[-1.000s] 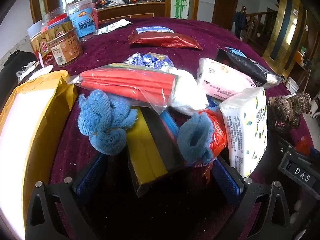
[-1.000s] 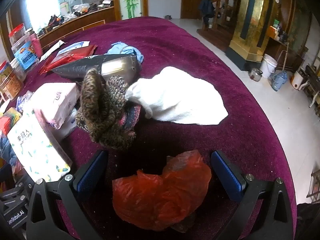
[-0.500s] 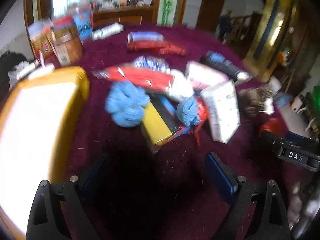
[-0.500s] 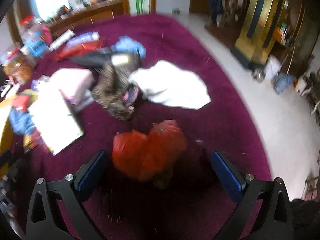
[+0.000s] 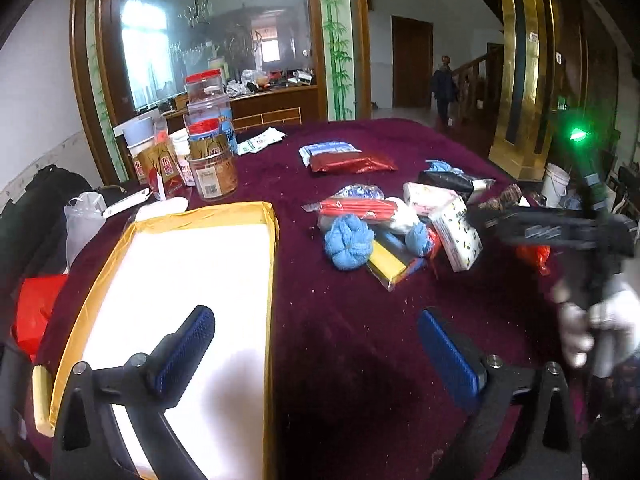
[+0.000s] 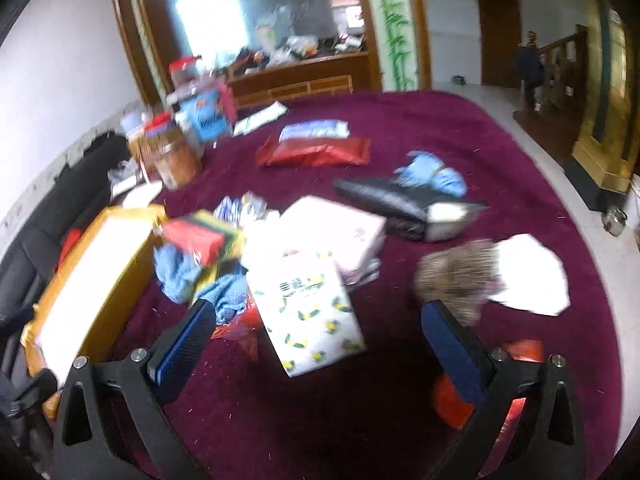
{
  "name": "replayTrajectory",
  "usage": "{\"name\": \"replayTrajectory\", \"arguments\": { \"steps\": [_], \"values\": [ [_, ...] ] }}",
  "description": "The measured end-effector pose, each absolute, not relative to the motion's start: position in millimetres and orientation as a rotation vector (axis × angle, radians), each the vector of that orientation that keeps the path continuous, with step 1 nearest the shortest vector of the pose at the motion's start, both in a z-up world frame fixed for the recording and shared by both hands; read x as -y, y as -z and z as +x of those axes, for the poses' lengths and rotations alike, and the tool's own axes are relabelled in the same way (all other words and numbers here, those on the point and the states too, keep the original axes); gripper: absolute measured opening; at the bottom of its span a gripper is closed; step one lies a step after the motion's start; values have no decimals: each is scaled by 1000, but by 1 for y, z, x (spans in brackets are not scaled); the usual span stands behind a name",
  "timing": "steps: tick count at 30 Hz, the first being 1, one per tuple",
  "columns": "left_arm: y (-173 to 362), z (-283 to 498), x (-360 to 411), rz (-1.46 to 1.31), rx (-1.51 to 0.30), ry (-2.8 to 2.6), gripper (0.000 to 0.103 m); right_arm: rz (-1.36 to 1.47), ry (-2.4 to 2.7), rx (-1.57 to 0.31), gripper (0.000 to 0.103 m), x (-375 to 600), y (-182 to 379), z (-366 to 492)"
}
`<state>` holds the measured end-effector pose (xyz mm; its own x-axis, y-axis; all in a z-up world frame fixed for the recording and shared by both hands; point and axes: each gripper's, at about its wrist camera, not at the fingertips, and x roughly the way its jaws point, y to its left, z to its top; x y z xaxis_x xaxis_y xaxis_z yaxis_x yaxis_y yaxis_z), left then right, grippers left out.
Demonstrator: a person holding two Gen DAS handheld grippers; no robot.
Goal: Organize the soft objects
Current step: 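Grasp the blue knitted sock with the left tool while the right tool reaches for the tissue pack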
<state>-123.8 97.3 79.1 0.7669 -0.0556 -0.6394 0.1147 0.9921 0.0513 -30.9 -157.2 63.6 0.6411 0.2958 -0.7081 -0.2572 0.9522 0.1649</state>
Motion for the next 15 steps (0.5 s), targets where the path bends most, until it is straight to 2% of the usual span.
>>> {"name": "replayTrajectory", "arguments": {
  "steps": [3,4,5,7,9,11,15],
  "values": [
    [-79,-119,-92,100,-681,106,102,58,-330,-845,95,149,-44,-22],
    [-79,-115,-90,107,-681,109,102,70,-342,-861,83,154,-43,-21],
    [-78,-108,-87,118,-684,112,102,87,-360,-851,67,156,-44,-20],
    [-76,-93,-79,136,-690,117,101,120,-376,-852,56,162,-45,-25],
    [-74,-77,-71,148,-691,120,99,145,-385,-852,55,169,-45,-27],
    [-68,-56,-64,147,-724,121,90,167,-388,-853,54,171,-44,-24],
    [-53,-24,-56,142,-799,104,90,197,-388,-858,54,175,-45,-22]
  ]
}}
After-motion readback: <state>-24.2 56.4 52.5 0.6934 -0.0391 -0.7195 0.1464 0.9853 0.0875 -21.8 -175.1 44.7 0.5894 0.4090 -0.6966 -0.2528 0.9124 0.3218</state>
